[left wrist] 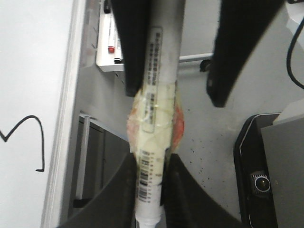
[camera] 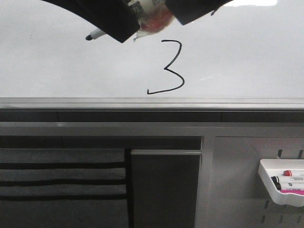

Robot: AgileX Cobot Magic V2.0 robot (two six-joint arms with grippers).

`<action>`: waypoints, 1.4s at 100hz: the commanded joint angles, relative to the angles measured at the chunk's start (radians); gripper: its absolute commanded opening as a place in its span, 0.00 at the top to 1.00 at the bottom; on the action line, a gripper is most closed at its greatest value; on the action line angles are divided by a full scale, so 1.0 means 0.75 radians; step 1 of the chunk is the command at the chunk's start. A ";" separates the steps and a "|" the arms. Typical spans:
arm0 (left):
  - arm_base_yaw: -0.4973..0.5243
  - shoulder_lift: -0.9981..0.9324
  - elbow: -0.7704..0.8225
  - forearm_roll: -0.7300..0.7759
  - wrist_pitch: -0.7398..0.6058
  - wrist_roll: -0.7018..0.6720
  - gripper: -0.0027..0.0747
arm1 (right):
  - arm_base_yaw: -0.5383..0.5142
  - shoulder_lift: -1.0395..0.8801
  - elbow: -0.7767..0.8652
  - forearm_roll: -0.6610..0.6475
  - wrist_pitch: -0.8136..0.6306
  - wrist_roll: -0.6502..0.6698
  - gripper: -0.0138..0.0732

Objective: Write number 3 on whiteboard

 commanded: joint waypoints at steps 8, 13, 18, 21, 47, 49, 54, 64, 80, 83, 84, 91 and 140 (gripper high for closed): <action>0.069 -0.043 -0.043 0.005 -0.132 -0.156 0.99 | -0.125 -0.135 -0.049 0.043 -0.086 0.147 0.36; 0.109 -0.056 -0.034 0.011 -0.158 -0.188 0.99 | -0.193 -0.181 -0.049 0.038 -0.083 0.222 0.36; 0.155 -0.068 -0.012 0.013 -0.192 -0.221 0.99 | -0.266 -0.227 -0.047 0.034 -0.080 0.271 0.36; 0.184 -0.079 0.004 0.013 -0.216 -0.239 0.99 | -0.309 -0.253 -0.044 0.034 -0.078 0.290 0.36; 0.441 -0.142 0.301 -0.021 -0.799 -0.569 0.99 | -0.585 -0.383 0.023 0.034 -0.044 0.298 0.36; 0.454 -0.139 0.330 -0.047 -0.866 -0.601 0.99 | -0.590 -0.383 0.031 0.034 -0.044 0.298 0.36; 0.473 -0.132 0.387 -0.116 -1.000 -0.621 0.99 | -0.599 -0.383 0.050 0.034 -0.044 0.298 0.36; 0.471 -0.094 0.464 -0.210 -1.241 -0.621 0.99 | -0.601 -0.383 0.086 0.037 -0.042 0.301 0.36; 0.471 0.010 0.472 -0.229 -1.321 -0.621 0.99 | -0.601 -0.379 0.123 0.040 -0.052 0.301 0.36; 0.471 0.033 0.472 -0.232 -1.334 -0.621 0.99 | -0.601 -0.379 0.128 0.040 -0.058 0.301 0.36; 0.471 0.037 0.472 -0.232 -1.336 -0.621 0.99 | -0.601 -0.379 0.132 0.040 -0.058 0.301 0.36; 0.471 0.081 0.472 -0.233 -1.345 -0.621 0.99 | -0.601 -0.379 0.140 0.040 -0.066 0.301 0.36; 0.471 0.128 0.472 -0.266 -1.315 -0.623 0.72 | -0.601 -0.379 0.142 0.045 -0.077 0.301 0.36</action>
